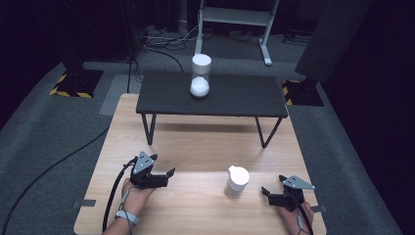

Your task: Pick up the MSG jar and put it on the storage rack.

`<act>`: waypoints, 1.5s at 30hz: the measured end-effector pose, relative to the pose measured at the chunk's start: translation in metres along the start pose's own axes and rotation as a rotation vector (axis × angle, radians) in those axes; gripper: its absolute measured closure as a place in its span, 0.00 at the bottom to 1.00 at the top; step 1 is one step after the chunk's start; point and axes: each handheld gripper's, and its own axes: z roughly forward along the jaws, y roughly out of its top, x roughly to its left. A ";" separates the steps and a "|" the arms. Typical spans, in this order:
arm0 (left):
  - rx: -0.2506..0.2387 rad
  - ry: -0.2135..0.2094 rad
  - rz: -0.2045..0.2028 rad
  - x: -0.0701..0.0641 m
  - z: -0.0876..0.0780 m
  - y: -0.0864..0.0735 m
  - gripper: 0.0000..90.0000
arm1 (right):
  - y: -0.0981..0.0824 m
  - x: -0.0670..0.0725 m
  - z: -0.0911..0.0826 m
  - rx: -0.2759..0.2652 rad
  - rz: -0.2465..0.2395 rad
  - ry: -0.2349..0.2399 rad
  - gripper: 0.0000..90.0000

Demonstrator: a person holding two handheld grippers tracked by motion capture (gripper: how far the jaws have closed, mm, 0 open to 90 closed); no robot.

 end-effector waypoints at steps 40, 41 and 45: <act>0.103 0.012 0.106 -0.023 0.017 -0.023 0.00 | 0.000 0.000 0.000 -0.001 0.000 -0.001 0.06; 0.103 0.012 0.106 -0.023 0.017 -0.023 0.00 | 0.000 0.000 0.001 -0.001 0.002 -0.002 0.06; 0.103 0.012 0.106 -0.023 0.017 -0.023 0.00 | 0.000 0.000 0.001 -0.001 0.001 -0.003 0.06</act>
